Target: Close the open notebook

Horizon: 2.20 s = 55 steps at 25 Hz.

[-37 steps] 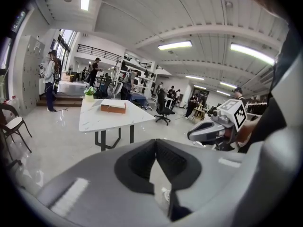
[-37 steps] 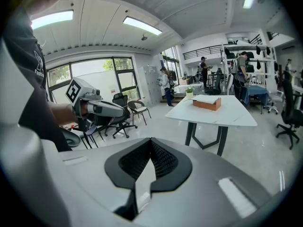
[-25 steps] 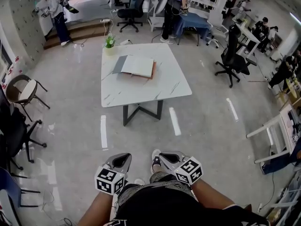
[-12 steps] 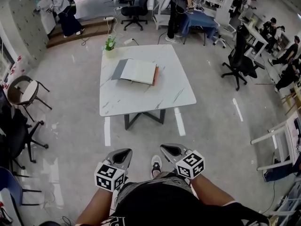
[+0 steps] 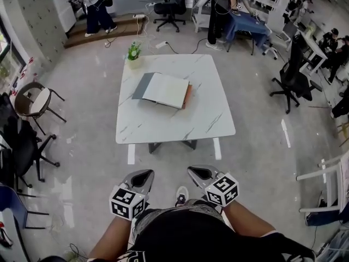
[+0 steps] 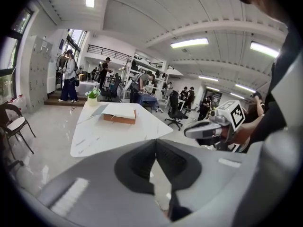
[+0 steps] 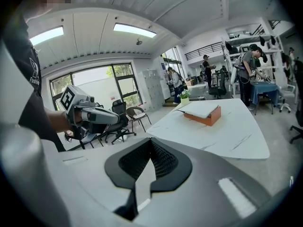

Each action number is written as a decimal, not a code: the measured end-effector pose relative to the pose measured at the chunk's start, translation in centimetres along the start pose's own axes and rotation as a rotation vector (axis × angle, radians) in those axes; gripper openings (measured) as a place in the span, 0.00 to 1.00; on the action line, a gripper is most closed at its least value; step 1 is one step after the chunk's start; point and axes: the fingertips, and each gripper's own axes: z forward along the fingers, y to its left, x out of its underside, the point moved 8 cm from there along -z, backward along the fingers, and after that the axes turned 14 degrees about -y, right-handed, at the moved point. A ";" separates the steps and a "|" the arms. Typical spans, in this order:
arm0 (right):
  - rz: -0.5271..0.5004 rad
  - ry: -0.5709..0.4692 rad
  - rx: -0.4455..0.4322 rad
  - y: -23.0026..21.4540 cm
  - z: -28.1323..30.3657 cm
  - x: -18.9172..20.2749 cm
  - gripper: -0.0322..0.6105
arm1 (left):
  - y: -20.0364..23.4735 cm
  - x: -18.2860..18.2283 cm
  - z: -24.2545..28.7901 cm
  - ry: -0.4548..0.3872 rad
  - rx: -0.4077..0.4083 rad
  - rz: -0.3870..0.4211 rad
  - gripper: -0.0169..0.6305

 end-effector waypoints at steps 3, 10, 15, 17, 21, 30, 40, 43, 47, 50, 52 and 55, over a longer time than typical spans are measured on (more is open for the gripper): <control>0.033 -0.002 -0.032 -1.7 0.7 -0.6 0.05 | -0.1 -0.5 1.7 0.000 -0.020 -0.003 0.12; 0.047 0.010 -0.088 -5.2 1.6 -0.7 0.05 | -0.3 -1.6 4.3 -0.015 -0.078 0.008 0.12; 0.119 0.004 -0.080 -6.9 1.9 -0.5 0.05 | -0.4 -1.6 4.4 0.007 -0.106 0.009 0.12; 0.127 0.005 -0.072 -7.4 2.0 -0.5 0.05 | -0.3 -1.8 4.6 0.006 -0.114 0.008 0.12; 0.126 0.002 -0.058 -8.0 2.6 -0.7 0.05 | 0.1 -1.7 5.0 0.009 -0.115 0.001 0.12; 0.106 0.011 -0.016 -9.3 5.0 -1.9 0.05 | 3.2 -3.0 8.4 -0.007 -0.055 -0.024 0.12; 0.057 -0.006 0.043 -11.2 11.4 -5.8 0.05 | 10.8 -6.8 12.1 -0.016 0.003 -0.012 0.12; 0.043 -0.011 0.063 -11.5 13.8 -6.8 0.05 | 13.5 -8.1 13.3 -0.024 0.030 -0.003 0.12; 0.018 -0.015 0.091 -11.5 16.7 -7.8 0.05 | 16.8 -9.2 14.5 -0.028 0.071 0.016 0.12; 0.021 -0.015 0.117 -11.5 18.7 -8.2 0.05 | 19.0 -9.9 15.1 -0.021 0.101 0.027 0.12; 0.022 -0.012 0.133 -11.3 19.9 -8.4 0.05 | 20.4 -10.3 15.4 -0.014 0.120 0.036 0.12; 0.020 -0.018 0.160 -11.1 21.5 -8.7 0.05 | 22.1 -10.9 15.9 0.001 0.144 0.085 0.12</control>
